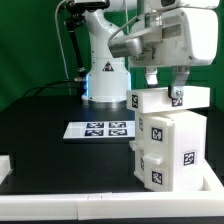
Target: Assemble cabinet
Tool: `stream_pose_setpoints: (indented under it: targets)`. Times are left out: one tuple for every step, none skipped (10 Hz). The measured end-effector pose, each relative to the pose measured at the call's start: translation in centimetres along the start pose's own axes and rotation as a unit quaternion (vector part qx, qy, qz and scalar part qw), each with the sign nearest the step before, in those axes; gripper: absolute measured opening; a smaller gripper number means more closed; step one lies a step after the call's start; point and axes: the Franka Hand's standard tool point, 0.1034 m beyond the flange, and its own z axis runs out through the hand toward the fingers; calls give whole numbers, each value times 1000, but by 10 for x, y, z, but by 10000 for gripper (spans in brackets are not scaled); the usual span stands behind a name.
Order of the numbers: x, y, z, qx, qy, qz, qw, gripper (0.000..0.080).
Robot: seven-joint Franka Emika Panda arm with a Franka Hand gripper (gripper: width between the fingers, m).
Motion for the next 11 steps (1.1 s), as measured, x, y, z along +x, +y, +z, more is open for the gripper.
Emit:
stream_pose_setpoints:
  targets:
    - [0, 0, 0, 1, 1, 36, 999, 557]
    - [-3, -2, 0, 7, 5, 107, 994, 557]
    - [-4, -3, 1, 9, 4, 147, 989, 557]
    - [-4, -3, 1, 9, 4, 196, 981, 557]
    - [-4, -3, 1, 9, 5, 243, 970, 557]
    - [-4, -3, 1, 10, 6, 296, 955, 557]
    - [-3, -3, 0, 10, 5, 346, 938, 557]
    - [-1, -3, 0, 11, 5, 393, 920, 557]
    - [1, -2, 0, 14, 4, 441, 897, 557]
    - [1, -3, 0, 18, 1, 468, 884, 557]
    - [-1, -3, 0, 18, 1, 477, 879, 557]
